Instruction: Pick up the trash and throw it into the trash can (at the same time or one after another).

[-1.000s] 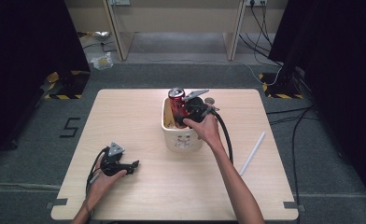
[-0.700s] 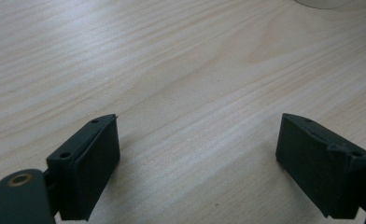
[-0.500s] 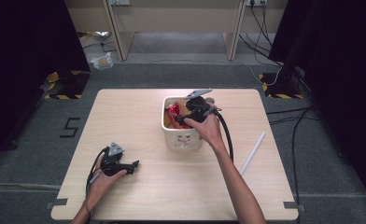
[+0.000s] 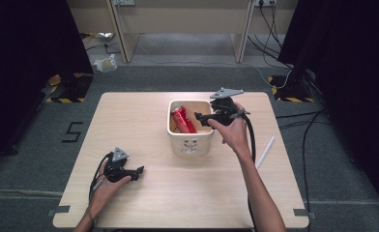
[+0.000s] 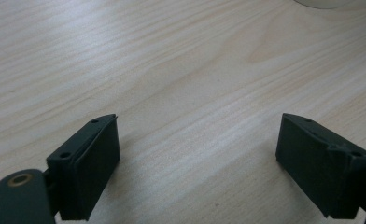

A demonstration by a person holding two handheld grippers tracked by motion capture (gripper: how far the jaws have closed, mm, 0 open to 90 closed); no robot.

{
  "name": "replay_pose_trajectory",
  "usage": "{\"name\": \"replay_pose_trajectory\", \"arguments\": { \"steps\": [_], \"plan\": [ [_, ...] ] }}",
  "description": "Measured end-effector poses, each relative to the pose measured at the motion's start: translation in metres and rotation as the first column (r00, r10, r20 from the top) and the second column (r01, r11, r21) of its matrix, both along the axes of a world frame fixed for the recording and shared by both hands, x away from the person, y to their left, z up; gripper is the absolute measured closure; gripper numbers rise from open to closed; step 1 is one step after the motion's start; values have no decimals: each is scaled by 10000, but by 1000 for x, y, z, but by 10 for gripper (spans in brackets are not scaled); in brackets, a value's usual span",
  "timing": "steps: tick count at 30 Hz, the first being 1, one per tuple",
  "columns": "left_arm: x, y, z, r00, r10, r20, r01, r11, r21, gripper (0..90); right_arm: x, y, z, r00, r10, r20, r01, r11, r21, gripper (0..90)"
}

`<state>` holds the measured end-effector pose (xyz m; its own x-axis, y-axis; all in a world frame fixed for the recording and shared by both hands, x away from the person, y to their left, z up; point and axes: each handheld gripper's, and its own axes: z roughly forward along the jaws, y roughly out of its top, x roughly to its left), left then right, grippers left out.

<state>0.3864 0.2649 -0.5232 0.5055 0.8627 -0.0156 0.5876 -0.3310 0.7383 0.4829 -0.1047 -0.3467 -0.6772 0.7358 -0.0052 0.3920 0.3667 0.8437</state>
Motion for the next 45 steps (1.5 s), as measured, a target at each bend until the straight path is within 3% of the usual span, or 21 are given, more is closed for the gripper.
{"name": "replay_pose_trajectory", "arguments": {
  "steps": [9, 24, 35, 45],
  "plan": [
    [0, 0, 0, 10000, 3, 1, -3, 10000, 3, 126, -15, -36, 13, 9972, -616, 418, 603, 9977, 308, 250],
    [0, 0, 0, 10000, 9, 2, -9, 10000, 7, 126, -29, -88, 4, 9845, -1682, 506, 1665, 9854, 359, 259],
    [0, 0, 0, 10000, 19, 9, -19, 10000, -3, 125, -33, -113, -17, 9744, -2243, 144, 2245, 9744, -99, 263],
    [0, 0, 0, 10000, 29, 1, -29, 10000, -11, 126, -35, -136, -42, 9571, -2887, -241, 2878, 9570, -357, 270]
  ]
}}
